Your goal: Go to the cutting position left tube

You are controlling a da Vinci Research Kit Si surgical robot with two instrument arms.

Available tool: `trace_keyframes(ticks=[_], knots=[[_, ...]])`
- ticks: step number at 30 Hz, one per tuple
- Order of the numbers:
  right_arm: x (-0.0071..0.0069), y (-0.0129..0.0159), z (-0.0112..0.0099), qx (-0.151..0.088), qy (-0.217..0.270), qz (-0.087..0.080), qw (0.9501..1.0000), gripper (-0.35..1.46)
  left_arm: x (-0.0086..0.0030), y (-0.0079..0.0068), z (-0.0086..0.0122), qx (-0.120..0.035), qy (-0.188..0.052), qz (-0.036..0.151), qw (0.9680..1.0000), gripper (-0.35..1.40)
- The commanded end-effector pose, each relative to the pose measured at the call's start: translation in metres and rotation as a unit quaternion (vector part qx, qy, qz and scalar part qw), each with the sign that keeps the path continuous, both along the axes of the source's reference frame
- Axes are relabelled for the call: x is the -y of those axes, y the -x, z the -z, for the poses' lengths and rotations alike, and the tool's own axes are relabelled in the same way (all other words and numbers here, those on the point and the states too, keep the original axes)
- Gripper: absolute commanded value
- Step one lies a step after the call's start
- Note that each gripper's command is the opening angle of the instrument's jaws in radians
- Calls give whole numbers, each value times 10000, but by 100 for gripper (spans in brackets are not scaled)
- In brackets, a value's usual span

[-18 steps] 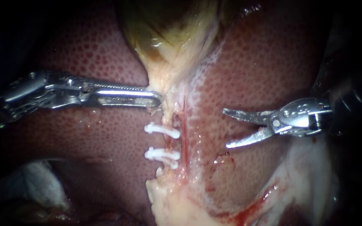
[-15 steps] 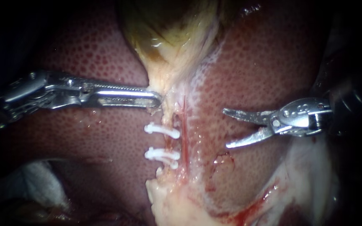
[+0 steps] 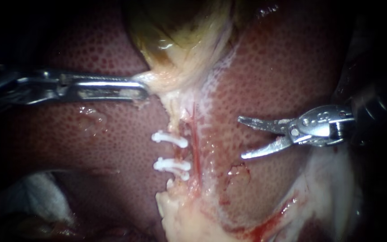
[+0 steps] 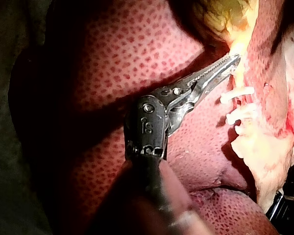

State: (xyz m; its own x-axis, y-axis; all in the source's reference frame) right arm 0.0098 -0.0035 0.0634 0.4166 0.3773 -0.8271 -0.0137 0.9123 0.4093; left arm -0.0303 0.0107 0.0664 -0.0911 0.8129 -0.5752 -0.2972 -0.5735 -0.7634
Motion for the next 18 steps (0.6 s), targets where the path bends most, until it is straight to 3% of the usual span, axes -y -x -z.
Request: trace_keyframes(ticks=[1,5,11,18], knots=[[0,0,0,0,0,0,10000,143,-3,-4,6,61,47,40,10000,-35],[0,-1,0,-8,-6,7,10000,143,-9,-15,25,140,198,106,9996,-35],[4,-6,-5,-63,-20,60,10000,143,-4,-14,29,138,208,129,9996,-35],[30,-36,-38,0,-224,225,9995,143,-2,-13,30,132,213,136,9996,-35]])
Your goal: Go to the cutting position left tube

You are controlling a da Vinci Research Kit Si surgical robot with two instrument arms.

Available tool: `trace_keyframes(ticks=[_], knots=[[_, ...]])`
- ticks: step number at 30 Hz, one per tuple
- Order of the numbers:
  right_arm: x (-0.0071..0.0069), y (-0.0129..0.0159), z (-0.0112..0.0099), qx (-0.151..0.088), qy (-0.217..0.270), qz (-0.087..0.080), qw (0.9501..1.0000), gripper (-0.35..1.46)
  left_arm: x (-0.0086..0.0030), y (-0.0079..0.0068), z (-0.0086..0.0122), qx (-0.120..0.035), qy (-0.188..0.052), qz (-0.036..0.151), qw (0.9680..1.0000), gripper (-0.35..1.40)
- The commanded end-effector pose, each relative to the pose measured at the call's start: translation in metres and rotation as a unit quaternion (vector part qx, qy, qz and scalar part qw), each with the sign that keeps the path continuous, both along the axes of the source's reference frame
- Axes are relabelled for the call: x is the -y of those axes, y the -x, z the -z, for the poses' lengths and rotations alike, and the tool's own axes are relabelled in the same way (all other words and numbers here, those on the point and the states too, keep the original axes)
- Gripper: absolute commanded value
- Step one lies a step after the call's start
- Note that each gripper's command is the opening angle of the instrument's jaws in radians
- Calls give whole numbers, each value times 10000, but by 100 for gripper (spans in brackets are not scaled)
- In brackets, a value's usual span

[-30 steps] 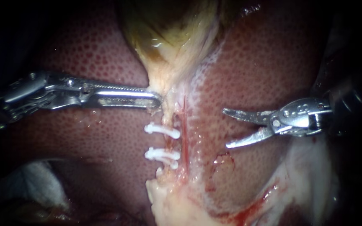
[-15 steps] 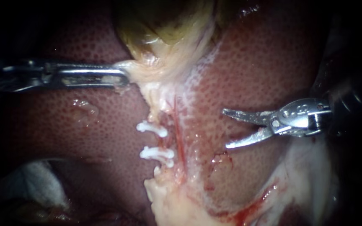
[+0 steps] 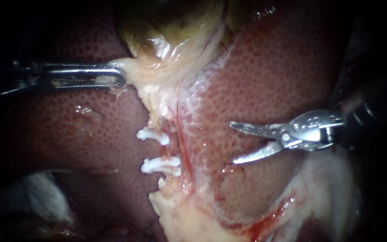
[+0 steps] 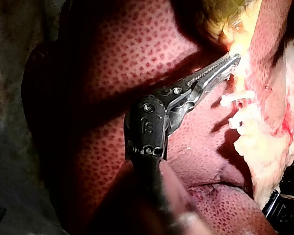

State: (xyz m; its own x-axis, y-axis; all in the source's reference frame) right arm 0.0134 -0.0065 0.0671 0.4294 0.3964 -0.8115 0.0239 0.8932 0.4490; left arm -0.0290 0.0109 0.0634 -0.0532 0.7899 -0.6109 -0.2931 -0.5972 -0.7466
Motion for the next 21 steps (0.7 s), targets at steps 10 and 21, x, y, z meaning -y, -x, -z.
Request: trace_keyframes(ticks=[10,21], knots=[[35,-53,-69,125,-471,203,9986,143,8,7,6,-11,13,8,10000,-35],[48,-90,-106,159,-778,275,9965,143,12,10,9,5,14,-17,10000,-35]])
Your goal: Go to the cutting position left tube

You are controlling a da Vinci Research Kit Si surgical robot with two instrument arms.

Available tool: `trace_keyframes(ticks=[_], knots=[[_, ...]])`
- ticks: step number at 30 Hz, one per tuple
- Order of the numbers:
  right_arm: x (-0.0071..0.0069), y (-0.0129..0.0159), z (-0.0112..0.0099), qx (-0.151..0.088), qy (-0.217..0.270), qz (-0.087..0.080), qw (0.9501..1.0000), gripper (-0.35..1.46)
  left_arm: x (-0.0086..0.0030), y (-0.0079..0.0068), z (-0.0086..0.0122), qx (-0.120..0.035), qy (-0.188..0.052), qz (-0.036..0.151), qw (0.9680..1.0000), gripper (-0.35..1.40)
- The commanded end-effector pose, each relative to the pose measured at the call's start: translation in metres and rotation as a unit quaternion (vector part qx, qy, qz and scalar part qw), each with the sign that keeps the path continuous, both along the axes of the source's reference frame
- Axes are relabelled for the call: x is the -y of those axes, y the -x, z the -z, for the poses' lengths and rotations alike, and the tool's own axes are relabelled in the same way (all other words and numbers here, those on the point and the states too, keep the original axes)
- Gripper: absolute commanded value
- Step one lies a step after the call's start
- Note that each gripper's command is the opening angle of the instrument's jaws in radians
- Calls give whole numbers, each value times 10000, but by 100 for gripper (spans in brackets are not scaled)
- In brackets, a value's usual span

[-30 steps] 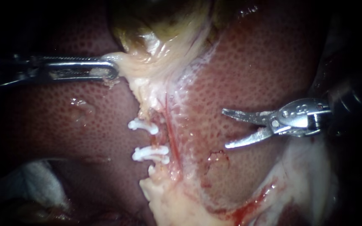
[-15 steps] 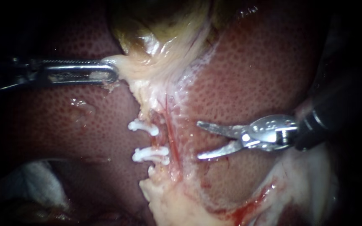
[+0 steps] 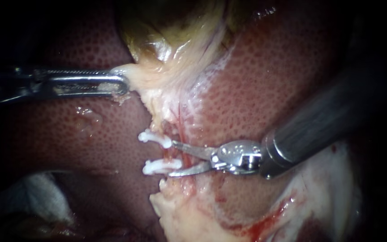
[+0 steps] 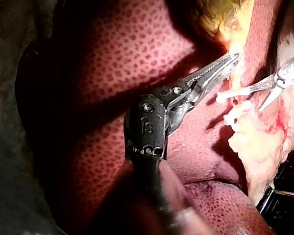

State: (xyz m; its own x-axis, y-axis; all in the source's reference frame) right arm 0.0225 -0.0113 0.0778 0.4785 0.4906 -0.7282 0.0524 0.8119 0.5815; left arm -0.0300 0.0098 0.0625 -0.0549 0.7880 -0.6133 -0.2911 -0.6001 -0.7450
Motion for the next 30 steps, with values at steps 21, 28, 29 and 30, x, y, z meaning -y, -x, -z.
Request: trace_keyframes(ticks=[21,28,29,30], knots=[[-3,-34,-9,-124,-220,154,9996,143,-2,-2,-8,8,4,-13,10000,-35],[-5,-47,-16,-131,-359,170,9991,143,-3,-2,-9,7,5,-13,10000,-35],[-5,-49,-18,-130,-357,168,9991,143,-2,-1,-9,7,6,-13,10000,-35],[-6,-50,-19,-120,-381,156,9991,143,-2,-1,-10,5,7,-12,10000,-35]])
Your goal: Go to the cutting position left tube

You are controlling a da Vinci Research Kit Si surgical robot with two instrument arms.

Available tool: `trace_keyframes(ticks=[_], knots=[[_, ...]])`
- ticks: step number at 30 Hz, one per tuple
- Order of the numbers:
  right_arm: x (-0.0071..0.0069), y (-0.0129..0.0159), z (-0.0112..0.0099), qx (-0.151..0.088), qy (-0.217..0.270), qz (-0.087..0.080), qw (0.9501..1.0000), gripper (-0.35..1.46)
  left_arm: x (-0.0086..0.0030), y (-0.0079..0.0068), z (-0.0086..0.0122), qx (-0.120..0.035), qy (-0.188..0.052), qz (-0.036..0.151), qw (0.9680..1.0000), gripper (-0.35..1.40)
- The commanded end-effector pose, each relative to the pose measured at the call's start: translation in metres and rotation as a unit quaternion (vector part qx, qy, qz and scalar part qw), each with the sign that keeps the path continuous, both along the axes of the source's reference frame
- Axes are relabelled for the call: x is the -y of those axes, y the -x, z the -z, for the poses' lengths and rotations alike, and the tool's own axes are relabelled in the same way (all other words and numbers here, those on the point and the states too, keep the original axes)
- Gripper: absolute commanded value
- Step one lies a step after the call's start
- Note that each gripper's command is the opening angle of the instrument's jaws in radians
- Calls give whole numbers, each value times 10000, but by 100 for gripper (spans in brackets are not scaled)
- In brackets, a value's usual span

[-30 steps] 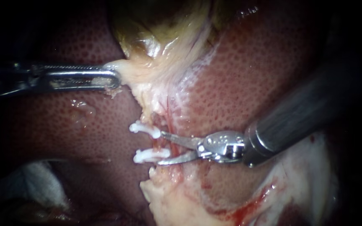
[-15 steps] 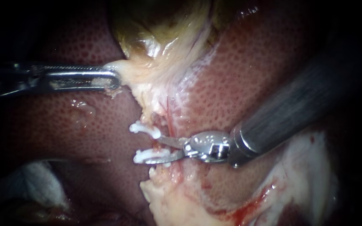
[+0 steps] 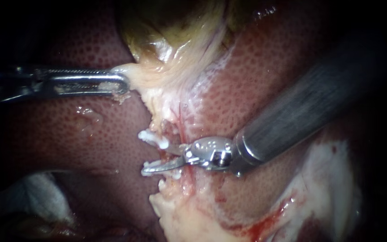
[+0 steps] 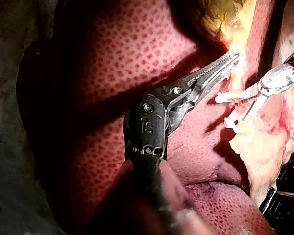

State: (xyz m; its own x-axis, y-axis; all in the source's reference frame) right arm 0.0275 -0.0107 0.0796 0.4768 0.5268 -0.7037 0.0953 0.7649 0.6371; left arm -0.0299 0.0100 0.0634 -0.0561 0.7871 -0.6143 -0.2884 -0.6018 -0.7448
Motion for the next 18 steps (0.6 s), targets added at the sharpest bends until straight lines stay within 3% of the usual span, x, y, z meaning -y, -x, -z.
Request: trace_keyframes(ticks=[1,18], knots=[[0,-1,-1,12,-14,-11,10000,143,0,1,0,-4,2,3,10000,-35],[4,-23,-18,74,-233,-57,9997,141,2,4,-3,-12,12,11,10000,-35]])
